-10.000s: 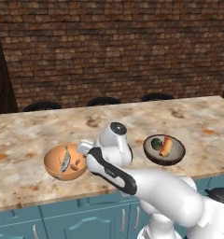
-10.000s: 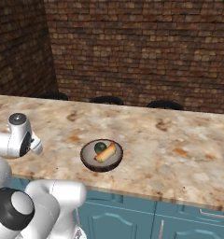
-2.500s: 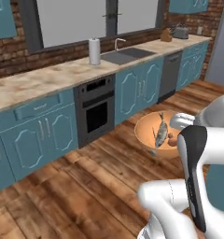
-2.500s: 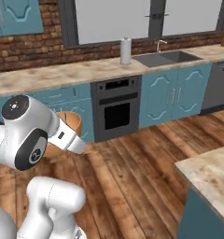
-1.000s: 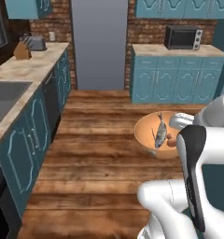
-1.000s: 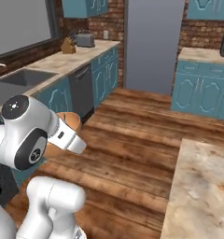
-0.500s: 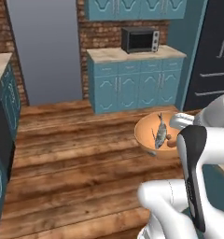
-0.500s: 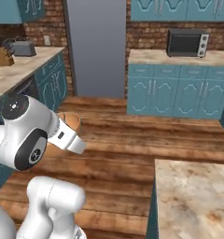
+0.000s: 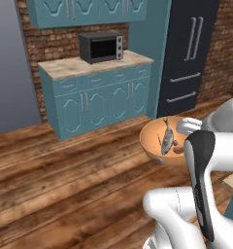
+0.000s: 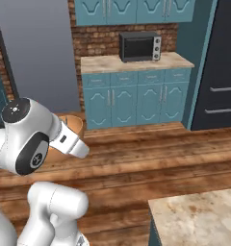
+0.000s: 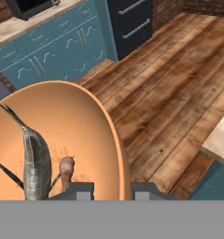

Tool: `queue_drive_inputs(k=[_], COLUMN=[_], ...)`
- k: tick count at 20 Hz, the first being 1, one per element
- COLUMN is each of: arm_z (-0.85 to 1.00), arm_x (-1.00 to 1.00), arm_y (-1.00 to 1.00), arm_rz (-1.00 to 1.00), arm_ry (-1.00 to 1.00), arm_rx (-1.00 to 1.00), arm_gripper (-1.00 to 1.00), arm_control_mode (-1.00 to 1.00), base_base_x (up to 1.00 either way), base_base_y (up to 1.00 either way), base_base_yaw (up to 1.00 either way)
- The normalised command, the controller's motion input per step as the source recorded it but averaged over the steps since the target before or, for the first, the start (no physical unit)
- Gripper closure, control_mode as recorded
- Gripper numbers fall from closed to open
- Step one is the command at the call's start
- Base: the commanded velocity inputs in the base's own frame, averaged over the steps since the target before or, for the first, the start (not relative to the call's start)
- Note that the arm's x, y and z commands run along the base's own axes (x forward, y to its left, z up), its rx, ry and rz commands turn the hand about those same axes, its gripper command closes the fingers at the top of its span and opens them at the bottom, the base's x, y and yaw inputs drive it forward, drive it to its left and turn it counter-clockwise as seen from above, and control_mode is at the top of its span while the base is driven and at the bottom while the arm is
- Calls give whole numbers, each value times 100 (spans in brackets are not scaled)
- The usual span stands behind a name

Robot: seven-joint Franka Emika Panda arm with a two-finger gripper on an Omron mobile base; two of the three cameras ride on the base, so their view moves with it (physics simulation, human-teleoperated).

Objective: Place the bowl containing the mushroom and fish in the microwave. Close the microwave door and press the start button to microwave the meal.

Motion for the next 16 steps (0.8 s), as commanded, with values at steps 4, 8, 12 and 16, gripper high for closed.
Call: queue_drive_inputs(k=[4,8,12,16], arm_z=[0,0,0,0], arm_x=[0,0,0,0], arm_y=[0,0,0,0], arm_rz=[0,0,0,0], arm_ry=[0,0,0,0], arm_rx=[0,0,0,0], arm_gripper=[100,100,100,100], arm_control_mode=[100,100,100,100], base_base_x=[92,96,89,85], base_base_y=[44,43,34,35], base_base_yaw=[-51,-50,-55,-56])
